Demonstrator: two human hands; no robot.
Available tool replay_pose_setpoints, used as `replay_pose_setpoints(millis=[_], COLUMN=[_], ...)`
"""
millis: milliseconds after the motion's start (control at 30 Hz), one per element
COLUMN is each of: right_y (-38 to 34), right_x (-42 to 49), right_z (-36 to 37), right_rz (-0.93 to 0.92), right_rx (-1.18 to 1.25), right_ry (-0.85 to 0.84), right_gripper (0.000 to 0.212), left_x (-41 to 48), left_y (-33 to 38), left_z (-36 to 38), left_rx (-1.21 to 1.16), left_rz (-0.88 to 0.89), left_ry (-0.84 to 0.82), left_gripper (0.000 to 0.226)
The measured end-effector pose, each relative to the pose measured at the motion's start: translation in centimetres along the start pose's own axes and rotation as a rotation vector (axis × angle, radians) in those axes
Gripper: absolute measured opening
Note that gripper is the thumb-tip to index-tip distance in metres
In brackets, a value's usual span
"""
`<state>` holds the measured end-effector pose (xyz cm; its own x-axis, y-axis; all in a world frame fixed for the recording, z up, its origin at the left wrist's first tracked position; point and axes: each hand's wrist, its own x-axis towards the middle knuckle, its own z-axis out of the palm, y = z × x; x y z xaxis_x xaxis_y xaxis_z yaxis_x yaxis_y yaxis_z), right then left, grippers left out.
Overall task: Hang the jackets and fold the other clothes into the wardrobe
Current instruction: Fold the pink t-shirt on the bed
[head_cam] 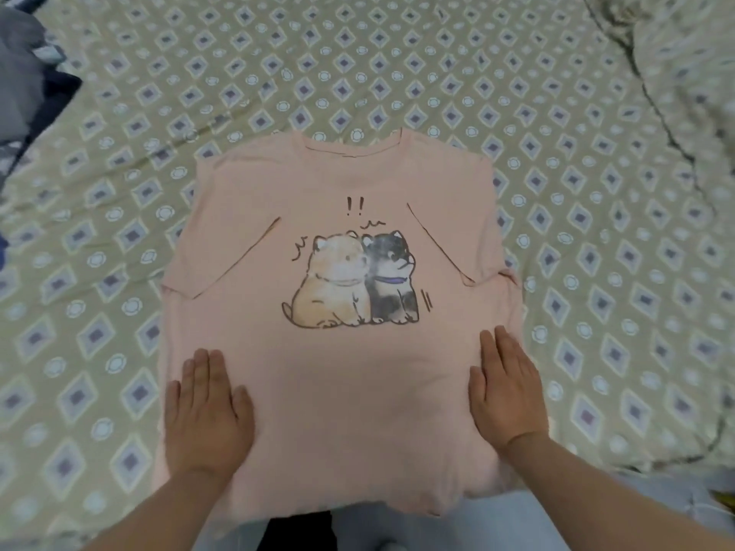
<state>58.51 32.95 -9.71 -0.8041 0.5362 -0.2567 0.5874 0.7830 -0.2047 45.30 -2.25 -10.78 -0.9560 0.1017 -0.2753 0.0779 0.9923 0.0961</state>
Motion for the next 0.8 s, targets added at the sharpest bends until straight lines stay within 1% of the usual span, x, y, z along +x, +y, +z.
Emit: replay_pose_setpoints(millis=[67, 100, 133, 167, 200, 267, 300, 333, 367, 433, 467, 500, 567, 600, 633, 733, 800], right_y=[1.2, 1.7, 1.9, 1.9, 1.9, 2.2, 2.4, 2.7, 3.2, 4.2, 4.9, 5.9, 8.1, 9.0, 9.7, 9.8, 9.7], right_x=[-2.8, -4.1, -4.9, -5.4, -5.6, -5.5, -5.6, -5.7, -5.9, -6.0, -6.0, -6.1, -6.3, -6.5, -6.7, -7.2, -7.4], right_z=[0.0, -0.1, -0.2, -0.5, -1.0, -1.9, -2.3, -2.6, -3.0, -3.4, -3.6, -3.6, -3.4, -3.1, -2.8, -2.3, -2.4], right_rz=[0.134, 0.211, 0.287, 0.362, 0.426, 0.544, 0.594, 0.627, 0.637, 0.615, 0.605, 0.604, 0.648, 0.678, 0.688, 0.633, 0.592], right_rx=[0.092, 0.147, 0.213, 0.313, 0.423, 0.607, 0.708, 0.793, 0.854, 0.899, 0.895, 0.883, 0.836, 0.831, 0.842, 0.865, 0.891], right_ry=[0.023, 0.024, 0.024, 0.042, 0.038, -0.014, -0.065, -0.130, -0.202, -0.332, -0.371, -0.365, -0.246, -0.196, -0.188, -0.297, -0.359], right_gripper=[0.061, 0.053, 0.041, 0.024, 0.013, 0.031, 0.034, 0.035, 0.034, 0.029, 0.026, 0.021, 0.018, 0.021, 0.025, 0.027, 0.027], left_x=[-1.4, -2.1, -2.6, -2.9, -3.4, -4.1, -4.3, -4.5, -5.0, -5.7, -5.9, -5.9, -5.6, -5.5, -5.5, -5.8, -6.7], left_y=[-0.3, -0.5, -0.7, -0.9, -1.3, -2.1, -2.6, -3.1, -3.6, -4.6, -5.2, -5.8, -7.2, -7.8, -8.3, -8.7, -8.6], left_z=[-0.6, -0.9, -1.3, -1.5, -1.7, -2.4, -2.9, -3.3, -3.5, -3.6, -3.4, -3.3, -2.9, -2.7, -2.5, -1.7, -1.6], left_rx=[-0.001, -0.008, -0.042, -0.103, -0.175, -0.354, -0.458, -0.542, -0.592, -0.611, -0.609, -0.603, -0.597, -0.599, -0.615, -0.807, -0.924], left_rz=[-0.060, -0.106, -0.174, -0.267, -0.382, -0.580, -0.632, -0.640, -0.601, -0.483, -0.435, -0.402, -0.398, -0.418, -0.432, -0.505, -0.561], left_ry=[-0.010, -0.011, 0.003, 0.032, 0.059, 0.064, 0.065, 0.041, -0.023, -0.155, -0.189, -0.194, -0.133, -0.112, -0.114, -0.179, -0.265], left_gripper=[0.080, 0.082, 0.084, 0.085, 0.084, 0.072, 0.063, 0.058, 0.055, 0.047, 0.041, 0.036, 0.035, 0.034, 0.033, 0.024, 0.019])
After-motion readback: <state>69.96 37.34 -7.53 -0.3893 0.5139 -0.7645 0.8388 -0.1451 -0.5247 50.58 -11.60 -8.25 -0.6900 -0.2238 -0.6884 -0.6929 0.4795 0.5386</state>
